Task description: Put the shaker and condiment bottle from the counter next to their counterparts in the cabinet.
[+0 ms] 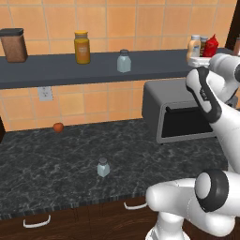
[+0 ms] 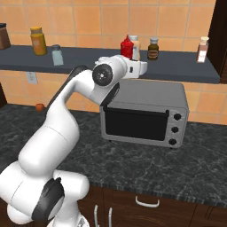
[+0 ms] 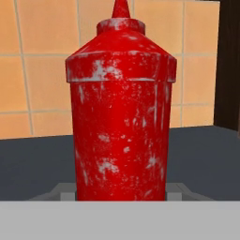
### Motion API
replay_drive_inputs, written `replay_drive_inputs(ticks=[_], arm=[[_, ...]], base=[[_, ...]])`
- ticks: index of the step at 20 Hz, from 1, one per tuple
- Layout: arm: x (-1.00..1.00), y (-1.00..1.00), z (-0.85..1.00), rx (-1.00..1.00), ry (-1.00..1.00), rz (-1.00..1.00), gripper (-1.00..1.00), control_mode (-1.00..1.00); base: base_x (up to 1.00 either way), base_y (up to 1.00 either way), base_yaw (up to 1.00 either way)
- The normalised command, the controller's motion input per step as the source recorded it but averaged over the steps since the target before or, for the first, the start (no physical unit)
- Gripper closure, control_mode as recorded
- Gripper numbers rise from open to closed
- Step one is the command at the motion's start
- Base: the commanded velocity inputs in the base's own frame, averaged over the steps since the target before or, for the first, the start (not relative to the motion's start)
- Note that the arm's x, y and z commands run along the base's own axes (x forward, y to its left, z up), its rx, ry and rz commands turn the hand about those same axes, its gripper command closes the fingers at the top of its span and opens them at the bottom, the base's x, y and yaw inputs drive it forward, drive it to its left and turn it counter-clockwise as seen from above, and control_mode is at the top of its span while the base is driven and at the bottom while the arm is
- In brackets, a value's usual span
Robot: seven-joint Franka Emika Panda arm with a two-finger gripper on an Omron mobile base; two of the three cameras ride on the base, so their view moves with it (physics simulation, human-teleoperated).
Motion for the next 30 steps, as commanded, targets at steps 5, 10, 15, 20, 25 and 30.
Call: replay_drive_inputs(ticks=[5,10,15,20,25,30], arm=[[0.01,-0.07,-0.02,0.00,0.00,0.00,1.00,-1.00],[0.09,0.00,-0.15,0.00,-0.01,0.00,1.00,-1.00],[0.23,0.00,-0.14,0.00,0.00,0.00,1.00,-1.00],[0.19,0.00,-0.05,0.00,0.00,0.00,1.00,-1.00],[0.14,-0.01,-0.01,0.00,0.00,0.00,1.00,-1.00],[0.14,-0.01,-0.05,0.00,0.00,0.00,1.00,-1.00]], base=[[0.00,0.00,0.00],[0.00,0.00,0.00],[0.00,0.00,0.00],[0.00,0.00,0.00],[0.00,0.00,0.00],[0.00,0.00,0.00]])
